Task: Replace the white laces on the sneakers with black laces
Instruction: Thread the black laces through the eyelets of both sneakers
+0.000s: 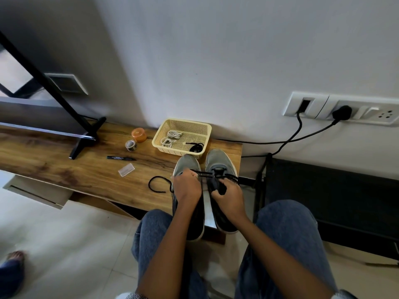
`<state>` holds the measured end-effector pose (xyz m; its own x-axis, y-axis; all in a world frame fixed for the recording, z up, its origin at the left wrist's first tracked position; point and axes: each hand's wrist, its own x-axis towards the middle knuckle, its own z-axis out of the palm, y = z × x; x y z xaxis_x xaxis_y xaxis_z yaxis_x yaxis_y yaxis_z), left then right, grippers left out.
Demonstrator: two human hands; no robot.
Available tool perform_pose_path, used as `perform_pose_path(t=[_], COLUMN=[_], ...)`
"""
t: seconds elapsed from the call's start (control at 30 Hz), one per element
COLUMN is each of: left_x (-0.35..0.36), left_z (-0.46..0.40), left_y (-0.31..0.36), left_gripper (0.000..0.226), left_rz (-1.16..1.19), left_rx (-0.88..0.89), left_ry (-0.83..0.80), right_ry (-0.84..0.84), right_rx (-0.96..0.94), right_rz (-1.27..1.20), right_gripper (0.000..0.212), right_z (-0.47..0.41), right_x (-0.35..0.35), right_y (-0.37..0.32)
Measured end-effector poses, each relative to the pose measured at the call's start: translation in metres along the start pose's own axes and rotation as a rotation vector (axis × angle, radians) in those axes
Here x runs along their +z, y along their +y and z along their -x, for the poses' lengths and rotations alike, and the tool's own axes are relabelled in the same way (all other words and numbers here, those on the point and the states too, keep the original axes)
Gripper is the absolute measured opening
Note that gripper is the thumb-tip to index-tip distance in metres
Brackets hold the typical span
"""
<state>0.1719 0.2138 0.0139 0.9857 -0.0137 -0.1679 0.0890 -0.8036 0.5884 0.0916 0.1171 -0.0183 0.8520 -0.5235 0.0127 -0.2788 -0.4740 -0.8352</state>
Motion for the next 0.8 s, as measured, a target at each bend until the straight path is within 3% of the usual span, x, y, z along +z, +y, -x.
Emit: perform_pose_path(t=[0.33,0.5,0.63,0.8], left_x=[-0.029,-0.016,-0.001,0.02], left_z=[0.008,0.017,0.02,0.018], left_y=[-0.044,-0.025,-0.002,0.01], left_gripper=[0.017,0.029,0.029,0.031], left_rz=[0.054,-0.093,-0.228,-0.44], left_rx=[-0.162,0.135,0.402,0.421], left_ry=[0.166,0.188,0.075,-0.057], right_ry=[-0.004,0.009,0.015,0.007], right_rx=[0.022,0.052,0.034,0.042], right_rz=[0.009,0.005,0.016,0.041], right_gripper=[0.01,0.004,0.006,0.014], right_z=[-0.001,-0.001,-0.002,-0.005], right_x=[0.002,0.002,0.005,0.008], right_y=[0.002,0.0,0.003,0.009])
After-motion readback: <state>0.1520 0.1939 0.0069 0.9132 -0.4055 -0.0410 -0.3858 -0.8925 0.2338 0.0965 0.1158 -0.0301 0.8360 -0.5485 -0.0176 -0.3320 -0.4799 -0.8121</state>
